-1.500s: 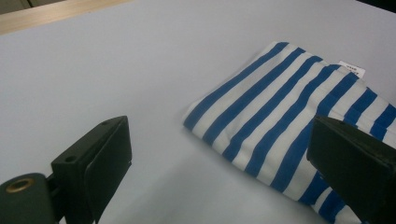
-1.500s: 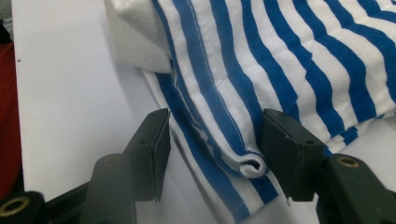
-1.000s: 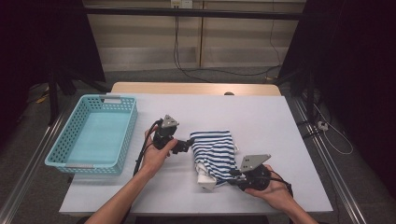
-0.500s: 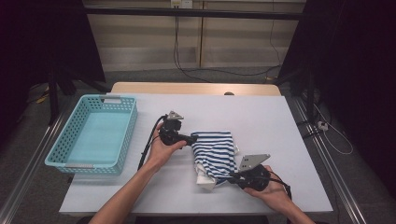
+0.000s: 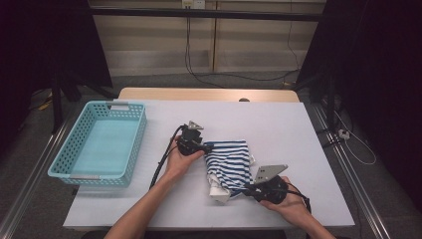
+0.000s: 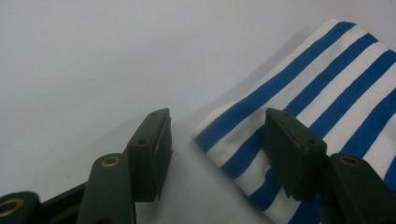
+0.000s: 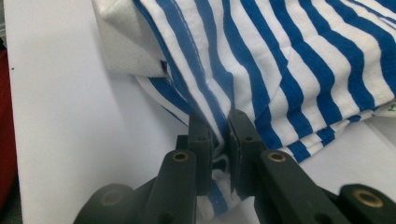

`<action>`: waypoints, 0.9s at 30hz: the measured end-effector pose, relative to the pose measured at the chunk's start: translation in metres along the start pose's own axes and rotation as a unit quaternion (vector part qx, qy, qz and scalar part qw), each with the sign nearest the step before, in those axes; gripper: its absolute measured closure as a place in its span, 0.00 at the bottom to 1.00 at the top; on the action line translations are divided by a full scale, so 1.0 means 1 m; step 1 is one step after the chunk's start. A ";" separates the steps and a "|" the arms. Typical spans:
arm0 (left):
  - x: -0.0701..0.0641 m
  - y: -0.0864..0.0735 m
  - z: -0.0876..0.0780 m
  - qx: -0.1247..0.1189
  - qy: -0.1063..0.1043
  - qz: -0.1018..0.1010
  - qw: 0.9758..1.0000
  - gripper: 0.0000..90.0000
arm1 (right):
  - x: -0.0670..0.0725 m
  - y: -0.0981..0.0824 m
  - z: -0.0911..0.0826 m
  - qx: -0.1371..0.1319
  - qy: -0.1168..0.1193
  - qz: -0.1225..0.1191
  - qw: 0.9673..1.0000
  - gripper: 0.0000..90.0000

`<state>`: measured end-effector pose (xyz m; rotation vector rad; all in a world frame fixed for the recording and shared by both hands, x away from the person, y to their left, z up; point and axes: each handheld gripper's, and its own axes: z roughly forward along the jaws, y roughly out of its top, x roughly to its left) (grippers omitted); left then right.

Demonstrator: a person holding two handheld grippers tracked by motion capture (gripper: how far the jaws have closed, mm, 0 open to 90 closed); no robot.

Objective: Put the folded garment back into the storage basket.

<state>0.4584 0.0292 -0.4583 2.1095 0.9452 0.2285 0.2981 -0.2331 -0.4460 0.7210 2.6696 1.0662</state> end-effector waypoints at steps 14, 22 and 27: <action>-0.010 -0.001 -0.001 0.011 -0.009 0.021 1.000 0.76 | 0.000 0.000 0.000 0.000 0.000 0.006 1.000 0.91; -0.011 -0.003 -0.001 0.008 -0.032 0.000 0.999 0.91 | 0.000 -0.001 0.000 -0.001 -0.003 0.009 1.000 0.91; -0.013 -0.002 -0.001 0.006 -0.021 0.014 1.000 0.92 | 0.000 0.000 -0.001 -0.003 -0.001 0.014 1.000 0.91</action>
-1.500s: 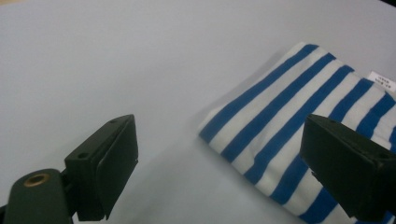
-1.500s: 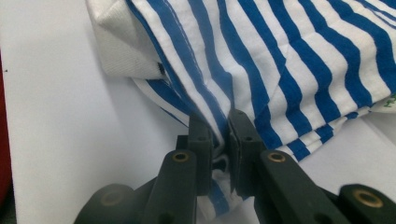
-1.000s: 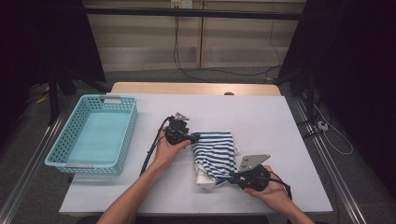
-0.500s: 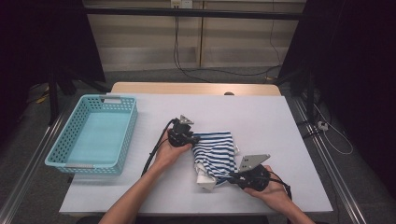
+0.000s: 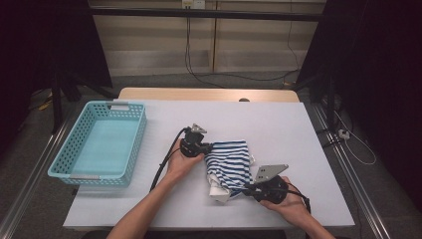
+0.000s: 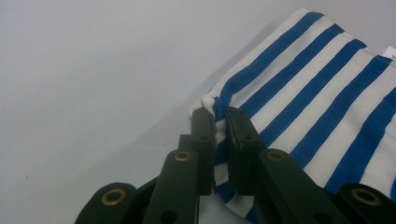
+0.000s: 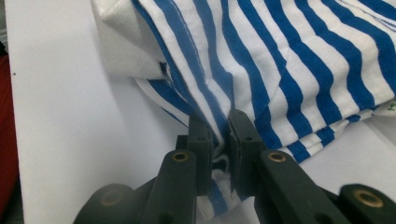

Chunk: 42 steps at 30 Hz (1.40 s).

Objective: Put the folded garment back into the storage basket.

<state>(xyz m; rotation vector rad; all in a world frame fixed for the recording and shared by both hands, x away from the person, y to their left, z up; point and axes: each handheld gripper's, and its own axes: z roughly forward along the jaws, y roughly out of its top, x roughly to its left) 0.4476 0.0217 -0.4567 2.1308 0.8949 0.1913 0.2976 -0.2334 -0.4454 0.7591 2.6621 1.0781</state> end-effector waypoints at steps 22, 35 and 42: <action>0.005 0.007 -0.016 -0.051 -0.022 -0.025 0.998 0.93 | 0.004 0.008 -0.013 -0.068 0.015 0.019 0.997 0.91; 0.010 0.013 -0.032 -0.085 -0.024 -0.014 0.996 0.93 | 0.008 0.015 -0.019 -0.098 0.003 0.026 0.995 0.91; 0.014 0.015 -0.040 -0.095 -0.022 -0.020 0.995 0.93 | 0.009 0.023 -0.021 -0.113 0.003 0.025 0.993 0.91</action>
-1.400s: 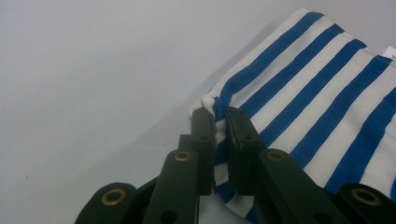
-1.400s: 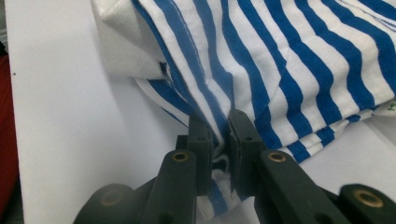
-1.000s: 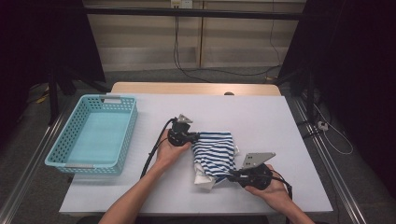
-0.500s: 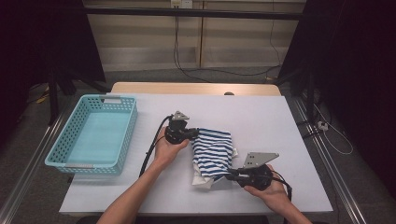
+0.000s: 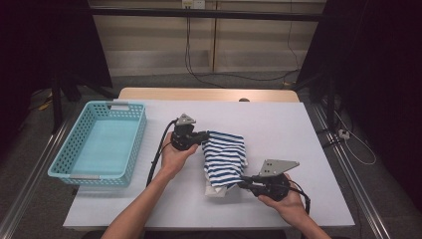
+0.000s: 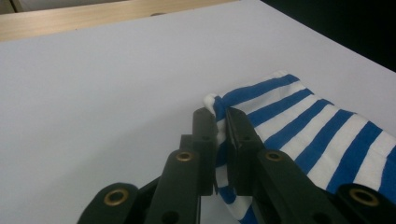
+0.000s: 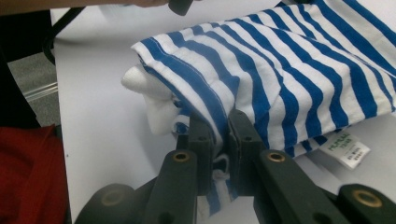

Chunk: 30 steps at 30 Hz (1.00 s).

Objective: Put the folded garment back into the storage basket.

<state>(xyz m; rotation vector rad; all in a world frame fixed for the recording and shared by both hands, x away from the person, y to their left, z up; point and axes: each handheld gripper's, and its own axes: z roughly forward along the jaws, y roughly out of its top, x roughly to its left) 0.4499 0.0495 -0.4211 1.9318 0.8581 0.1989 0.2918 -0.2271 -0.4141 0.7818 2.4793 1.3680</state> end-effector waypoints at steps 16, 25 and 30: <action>0.006 0.009 -0.015 -0.027 0.004 -0.004 1.000 0.93 | 0.006 0.018 0.003 -0.024 0.004 -0.005 1.000 0.91; 0.009 0.014 -0.021 -0.037 0.005 -0.009 0.999 0.93 | 0.007 0.025 0.004 -0.037 0.003 -0.009 0.999 0.91; 0.009 0.019 -0.024 -0.042 0.007 -0.010 0.999 0.93 | 0.008 0.030 0.003 -0.047 0.005 -0.007 0.999 0.91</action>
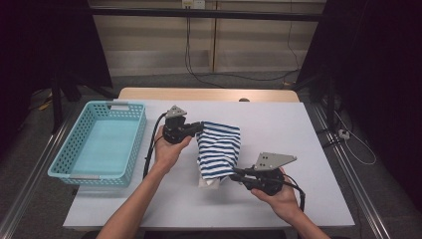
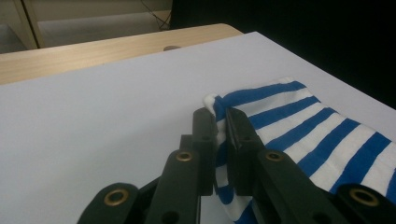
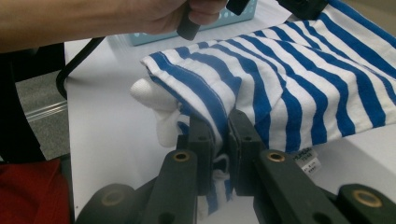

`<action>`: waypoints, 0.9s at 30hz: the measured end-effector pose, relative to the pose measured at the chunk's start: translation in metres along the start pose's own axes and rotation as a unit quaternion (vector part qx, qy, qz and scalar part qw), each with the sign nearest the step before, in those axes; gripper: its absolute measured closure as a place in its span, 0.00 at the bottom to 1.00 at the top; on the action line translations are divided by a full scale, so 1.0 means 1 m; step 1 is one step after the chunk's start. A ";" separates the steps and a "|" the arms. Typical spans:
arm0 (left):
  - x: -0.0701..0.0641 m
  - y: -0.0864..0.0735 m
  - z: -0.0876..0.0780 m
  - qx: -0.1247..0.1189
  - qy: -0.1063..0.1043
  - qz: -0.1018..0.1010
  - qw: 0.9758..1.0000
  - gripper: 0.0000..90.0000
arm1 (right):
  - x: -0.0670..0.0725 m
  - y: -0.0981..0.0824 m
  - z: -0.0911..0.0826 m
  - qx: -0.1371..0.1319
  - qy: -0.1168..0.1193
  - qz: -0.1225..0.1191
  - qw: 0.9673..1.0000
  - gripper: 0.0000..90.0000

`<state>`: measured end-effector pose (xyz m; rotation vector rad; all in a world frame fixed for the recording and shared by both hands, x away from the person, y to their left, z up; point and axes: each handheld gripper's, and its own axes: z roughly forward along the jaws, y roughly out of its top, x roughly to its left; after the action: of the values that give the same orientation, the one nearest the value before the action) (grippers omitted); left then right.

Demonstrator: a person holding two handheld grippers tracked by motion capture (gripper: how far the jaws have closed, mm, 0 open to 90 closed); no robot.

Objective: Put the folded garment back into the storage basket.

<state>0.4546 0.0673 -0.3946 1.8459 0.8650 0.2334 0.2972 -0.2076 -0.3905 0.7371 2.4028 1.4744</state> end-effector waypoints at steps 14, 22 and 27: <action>0.004 0.014 -0.011 -0.016 0.013 0.001 1.000 0.93 | 0.003 0.018 0.006 -0.024 0.001 -0.007 1.000 0.92; 0.009 0.023 -0.024 -0.032 0.020 -0.006 0.999 0.93 | 0.005 0.030 0.009 -0.040 0.004 -0.011 0.999 0.92; 0.013 0.027 -0.030 -0.038 0.025 -0.007 0.999 0.93 | 0.007 0.040 0.014 -0.045 0.006 -0.019 0.999 0.92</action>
<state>0.4604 0.0921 -0.3602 1.7698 0.8919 0.2995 0.3097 -0.1784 -0.3612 0.6605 2.3276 1.5652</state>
